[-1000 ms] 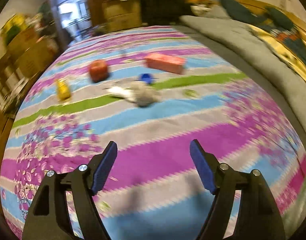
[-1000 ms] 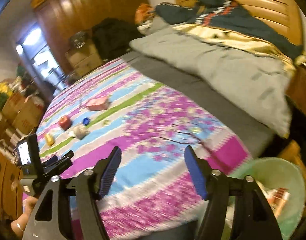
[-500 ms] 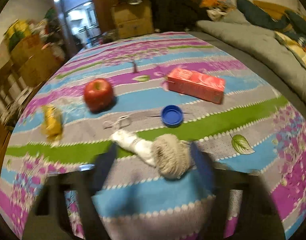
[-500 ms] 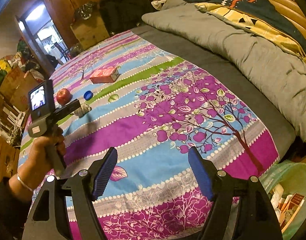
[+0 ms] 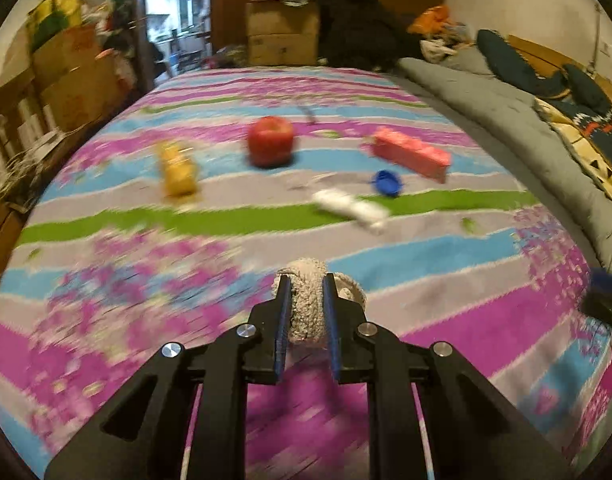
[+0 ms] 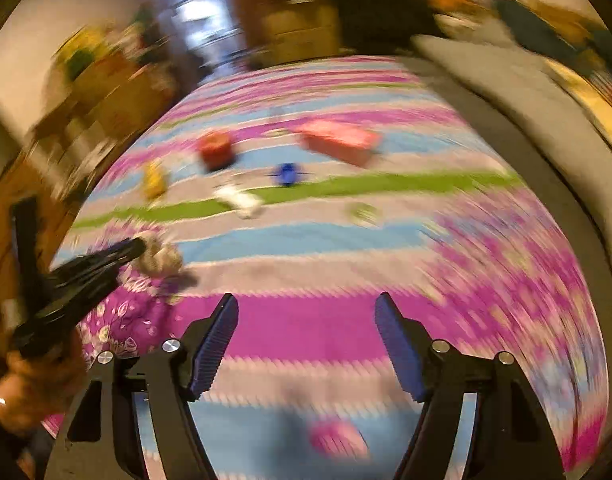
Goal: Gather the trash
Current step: 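Grasp the beige twine ball with the left gripper while the right grasps the white cord bundle, then carry the twine ball and white cord with both grippers over the green bin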
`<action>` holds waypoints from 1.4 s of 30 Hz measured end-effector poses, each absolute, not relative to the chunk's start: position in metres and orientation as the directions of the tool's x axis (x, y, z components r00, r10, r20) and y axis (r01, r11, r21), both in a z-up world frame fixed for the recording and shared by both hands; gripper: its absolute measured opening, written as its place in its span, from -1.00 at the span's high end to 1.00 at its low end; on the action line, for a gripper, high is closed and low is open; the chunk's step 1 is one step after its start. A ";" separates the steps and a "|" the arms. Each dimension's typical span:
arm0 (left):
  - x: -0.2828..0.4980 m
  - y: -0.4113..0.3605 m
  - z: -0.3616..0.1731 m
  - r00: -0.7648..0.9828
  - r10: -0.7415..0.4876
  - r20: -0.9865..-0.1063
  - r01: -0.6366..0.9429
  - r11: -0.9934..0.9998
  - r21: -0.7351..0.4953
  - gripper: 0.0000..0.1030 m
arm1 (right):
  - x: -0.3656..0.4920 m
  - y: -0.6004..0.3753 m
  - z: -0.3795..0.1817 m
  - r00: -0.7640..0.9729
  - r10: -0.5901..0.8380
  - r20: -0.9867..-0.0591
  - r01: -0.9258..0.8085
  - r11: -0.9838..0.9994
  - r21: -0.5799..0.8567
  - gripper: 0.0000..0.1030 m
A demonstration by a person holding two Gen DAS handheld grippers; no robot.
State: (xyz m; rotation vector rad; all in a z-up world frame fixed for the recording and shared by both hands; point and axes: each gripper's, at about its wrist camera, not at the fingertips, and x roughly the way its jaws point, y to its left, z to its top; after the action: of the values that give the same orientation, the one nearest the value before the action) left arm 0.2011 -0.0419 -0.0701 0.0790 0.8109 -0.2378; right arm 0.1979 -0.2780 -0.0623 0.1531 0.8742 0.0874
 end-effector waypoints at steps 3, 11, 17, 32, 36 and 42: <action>0.187 -0.008 -0.060 0.682 -0.136 -0.718 0.192 0.981 -0.003 0.72 | 0.258 -0.237 -0.081 0.598 0.210 -0.774 -0.169 0.976 0.135 -0.12; 0.174 0.045 -0.050 0.681 -0.097 -0.726 0.107 0.994 -0.032 0.71 | 0.401 -0.181 -0.135 0.505 0.156 -0.849 -0.344 0.938 -0.033 0.06; 0.181 0.053 -0.062 0.655 -0.084 -0.751 0.090 0.995 -0.033 0.71 | 0.414 -0.182 -0.151 0.493 0.123 -0.861 -0.319 0.947 -0.047 0.60; 0.178 0.000 -0.043 0.674 -0.081 -0.734 0.129 0.992 0.010 0.71 | 0.172 -0.177 -0.070 0.623 0.206 -0.755 -0.060 0.974 0.217 0.61; 0.165 -0.010 -0.030 0.682 -0.071 -0.728 0.130 0.991 0.025 0.71 | 0.138 -0.176 -0.037 0.687 0.176 -0.705 -0.041 0.978 0.204 0.61; 0.146 -0.031 -0.003 0.710 -0.096 -0.698 0.170 0.985 0.038 0.71 | 0.102 -0.195 0.006 0.762 0.136 -0.633 0.000 0.978 0.210 0.60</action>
State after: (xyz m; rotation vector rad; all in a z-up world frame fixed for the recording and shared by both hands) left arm 0.1457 -0.0314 -0.0029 0.1018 0.7677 -0.1482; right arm 0.1022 -0.1945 0.0060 0.2027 0.7020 0.0745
